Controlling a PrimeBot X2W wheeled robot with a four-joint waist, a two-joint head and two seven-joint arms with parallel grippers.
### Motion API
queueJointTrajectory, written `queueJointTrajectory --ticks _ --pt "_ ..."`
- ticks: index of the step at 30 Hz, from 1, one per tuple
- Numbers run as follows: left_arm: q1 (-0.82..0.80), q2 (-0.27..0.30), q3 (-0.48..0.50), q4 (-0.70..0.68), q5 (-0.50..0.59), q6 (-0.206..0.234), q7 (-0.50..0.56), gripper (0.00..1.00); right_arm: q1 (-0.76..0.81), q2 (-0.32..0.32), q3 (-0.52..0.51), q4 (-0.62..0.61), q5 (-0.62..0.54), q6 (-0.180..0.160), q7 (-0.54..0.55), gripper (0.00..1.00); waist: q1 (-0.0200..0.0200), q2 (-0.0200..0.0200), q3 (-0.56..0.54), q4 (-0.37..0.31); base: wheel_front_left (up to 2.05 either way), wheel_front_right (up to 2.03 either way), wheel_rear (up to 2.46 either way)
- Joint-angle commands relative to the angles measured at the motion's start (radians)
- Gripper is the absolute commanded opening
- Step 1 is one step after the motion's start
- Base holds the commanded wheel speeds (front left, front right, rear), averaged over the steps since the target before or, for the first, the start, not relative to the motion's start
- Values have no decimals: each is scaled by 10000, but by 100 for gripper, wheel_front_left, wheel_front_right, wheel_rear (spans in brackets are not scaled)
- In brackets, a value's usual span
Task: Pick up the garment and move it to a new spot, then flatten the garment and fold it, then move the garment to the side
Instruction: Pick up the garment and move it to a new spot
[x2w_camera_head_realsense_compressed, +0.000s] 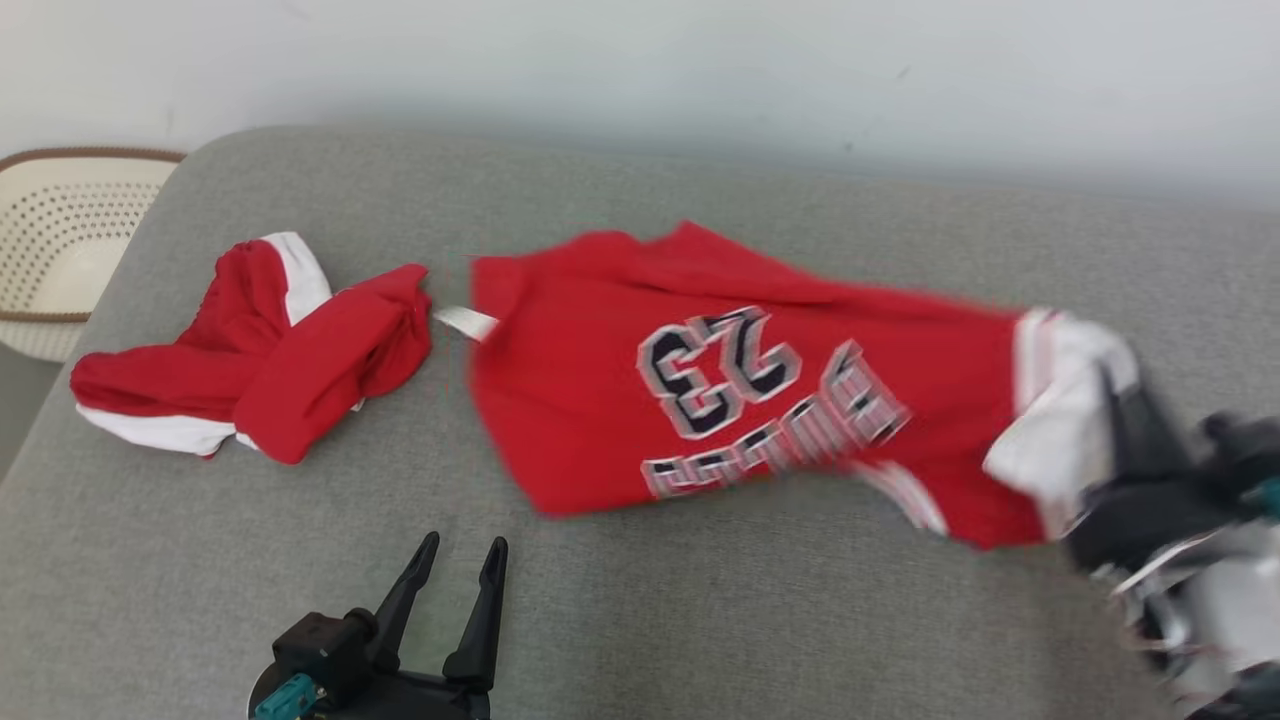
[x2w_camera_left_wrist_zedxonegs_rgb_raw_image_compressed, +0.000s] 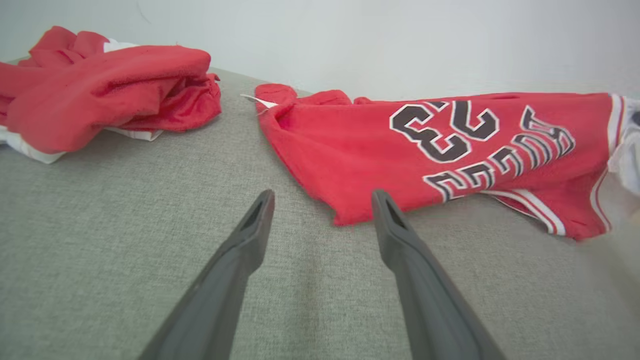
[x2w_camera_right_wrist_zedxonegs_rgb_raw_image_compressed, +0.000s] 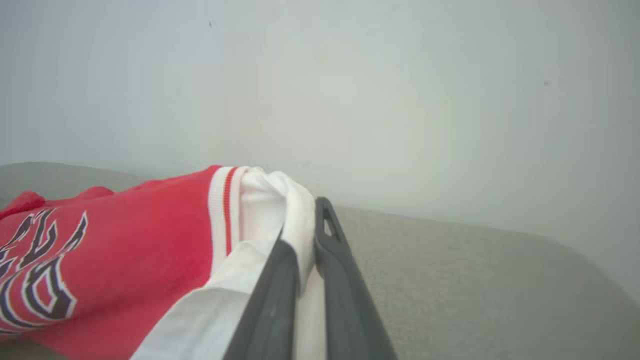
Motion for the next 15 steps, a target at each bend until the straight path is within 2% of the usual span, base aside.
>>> queueJointTrajectory --ticks 1,4,7,13,14,15 --pt "123 4 21 36 81 -7 -14 100 -159 -396 -298 -363 -140 -10 -9 0 0 -1 -127 -198 0 0 0" --pt "67 4 -8 104 82 -31 -14 100 -339 -968 -435 -785 -140 -10 -8 0 0 -1 -231 -455 0 0 0" --pt "-1 4 -123 128 -53 -27 -14 100 -230 -1271 -195 -741 52 -10 -9 0 0 -1 -288 -685 0 0 0" --pt "-235 9 -274 167 -180 67 -14 100 713 -1102 733 250 713 -10 -9 0 0 -1 -236 -1072 0 0 0" --pt "-278 7 -273 206 -160 76 -14 100 848 -1035 874 436 864 -10 -12 19 0 -1 -208 -1134 0 0 0" --pt "-346 9 -278 259 -140 82 -14 100 971 -981 974 623 1028 -10 -9 100 0 -1 -187 -1188 0 0 0"
